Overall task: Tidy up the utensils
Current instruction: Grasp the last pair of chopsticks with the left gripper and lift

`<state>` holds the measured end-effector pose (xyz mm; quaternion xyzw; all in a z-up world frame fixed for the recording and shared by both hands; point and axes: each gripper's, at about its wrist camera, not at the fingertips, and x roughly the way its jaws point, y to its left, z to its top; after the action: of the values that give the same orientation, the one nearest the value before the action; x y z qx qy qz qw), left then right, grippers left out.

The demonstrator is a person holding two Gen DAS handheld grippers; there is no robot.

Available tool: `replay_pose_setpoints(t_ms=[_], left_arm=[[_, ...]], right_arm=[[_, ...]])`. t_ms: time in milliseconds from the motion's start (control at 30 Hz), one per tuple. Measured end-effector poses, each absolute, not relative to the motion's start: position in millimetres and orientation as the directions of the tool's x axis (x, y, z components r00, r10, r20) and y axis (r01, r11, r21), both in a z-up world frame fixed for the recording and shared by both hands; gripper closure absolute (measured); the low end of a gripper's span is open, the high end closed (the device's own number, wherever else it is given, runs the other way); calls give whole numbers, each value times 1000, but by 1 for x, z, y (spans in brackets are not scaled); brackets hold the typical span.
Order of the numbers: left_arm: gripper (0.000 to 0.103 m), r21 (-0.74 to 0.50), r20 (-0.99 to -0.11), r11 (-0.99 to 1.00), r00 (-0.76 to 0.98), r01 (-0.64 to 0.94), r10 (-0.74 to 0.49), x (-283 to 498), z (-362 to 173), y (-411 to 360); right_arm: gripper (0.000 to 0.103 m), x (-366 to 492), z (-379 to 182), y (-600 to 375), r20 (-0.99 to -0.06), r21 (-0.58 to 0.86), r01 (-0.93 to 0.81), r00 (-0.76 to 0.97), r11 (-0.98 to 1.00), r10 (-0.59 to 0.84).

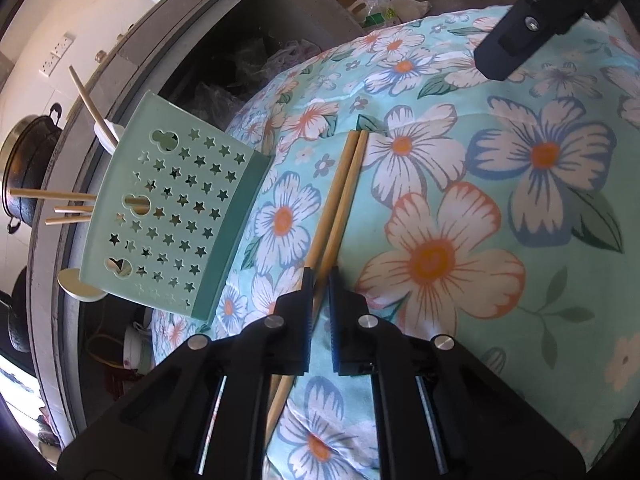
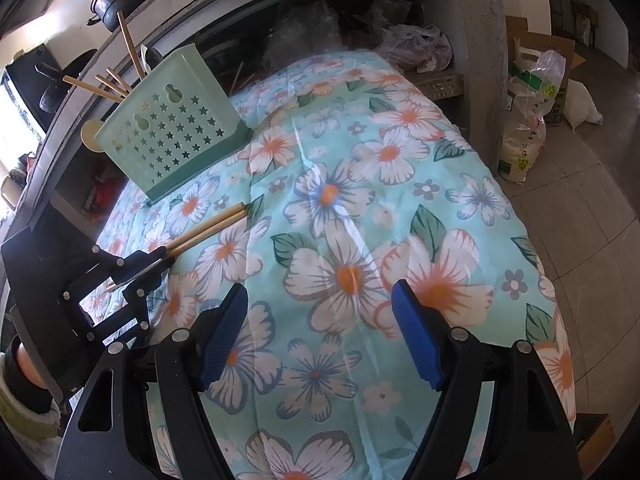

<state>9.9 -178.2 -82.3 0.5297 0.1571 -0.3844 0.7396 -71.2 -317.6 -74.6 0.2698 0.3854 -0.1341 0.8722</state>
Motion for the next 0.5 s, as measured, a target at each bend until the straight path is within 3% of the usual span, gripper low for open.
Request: replay_pose_setpoints(t_ms=[33, 433, 500], left_arm=[[103, 668, -636, 137, 657, 732, -404, 9, -82, -178], [103, 655, -637, 156, 651, 740, -412, -7, -77, -158], [99, 663, -628, 167, 663, 730, -408, -7, -76, -157]], right_arm=[[30, -71, -75, -317, -744, 367, 441, 668, 819, -26], [30, -72, -72, -315, -741, 365, 438, 670, 821, -28], [30, -72, -71, -315, -740, 368, 437, 672, 821, -26]])
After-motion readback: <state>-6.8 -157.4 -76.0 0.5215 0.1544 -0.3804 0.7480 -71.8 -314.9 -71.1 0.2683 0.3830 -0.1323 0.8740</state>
